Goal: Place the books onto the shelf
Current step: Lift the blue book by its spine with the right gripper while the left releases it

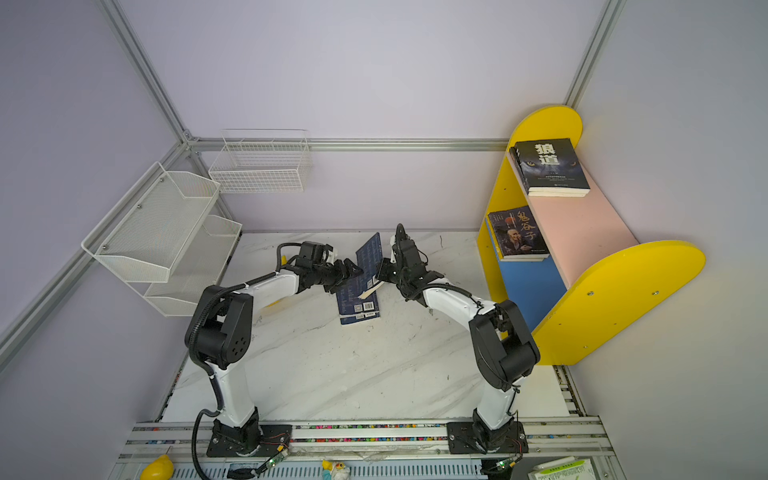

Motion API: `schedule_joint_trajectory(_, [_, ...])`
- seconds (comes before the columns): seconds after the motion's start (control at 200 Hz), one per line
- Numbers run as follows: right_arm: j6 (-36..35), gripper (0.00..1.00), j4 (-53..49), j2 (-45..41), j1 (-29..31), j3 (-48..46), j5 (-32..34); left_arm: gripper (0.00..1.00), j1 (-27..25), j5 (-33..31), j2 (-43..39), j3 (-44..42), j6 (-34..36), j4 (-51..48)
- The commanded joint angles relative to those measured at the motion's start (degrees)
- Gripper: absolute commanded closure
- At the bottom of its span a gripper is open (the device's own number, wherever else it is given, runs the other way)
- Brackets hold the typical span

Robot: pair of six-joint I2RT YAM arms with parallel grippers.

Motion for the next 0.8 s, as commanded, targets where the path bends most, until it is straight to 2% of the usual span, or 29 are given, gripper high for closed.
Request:
schedule_joint_trajectory(0.0, [-8.42, 0.88, -4.36, -5.17, 0.83, 4.08, 9.7, 0.19, 1.02, 2.03, -5.37, 10.13, -0.63, -3.2])
schedule_joint_trajectory(0.215, [-20.58, 0.91, -10.86, -6.58, 5.11, 7.52, 22.06, 0.18, 2.13, 7.16, -7.47, 15.19, -6.89, -4.24])
schedule_joint_trajectory(0.295, [-26.01, 0.92, -11.78, -6.16, 8.04, 7.47, 30.06, 0.18, 2.47, 7.85, -8.39, 17.11, -8.77, -4.93])
schedule_joint_trajectory(0.31, [-27.22, 1.0, -11.9, -5.95, 8.65, 7.37, 31.79, 0.17, 2.55, 7.89, -8.54, 17.47, -8.98, -5.24])
schedule_joint_trajectory(0.365, [-30.86, 1.0, -11.29, -5.47, 11.11, 6.59, 39.3, 0.17, 2.77, 7.48, -9.05, 18.62, -10.22, -6.84])
schedule_joint_trajectory(0.445, [-36.2, 1.0, -9.53, -4.43, 13.65, 5.45, 46.49, 0.17, 2.95, 8.17, -8.71, 19.66, -13.26, -6.68])
schedule_joint_trajectory(0.58, [-43.32, 1.0, -6.79, -1.83, 16.03, 5.56, 51.83, 0.19, 2.51, 9.29, -6.56, 21.35, -14.95, -9.15])
schedule_joint_trajectory(0.795, [-48.91, 1.0, -4.79, 2.62, 18.88, 6.82, 55.08, 0.19, 1.56, 8.89, -6.49, 21.19, -14.2, -9.75])
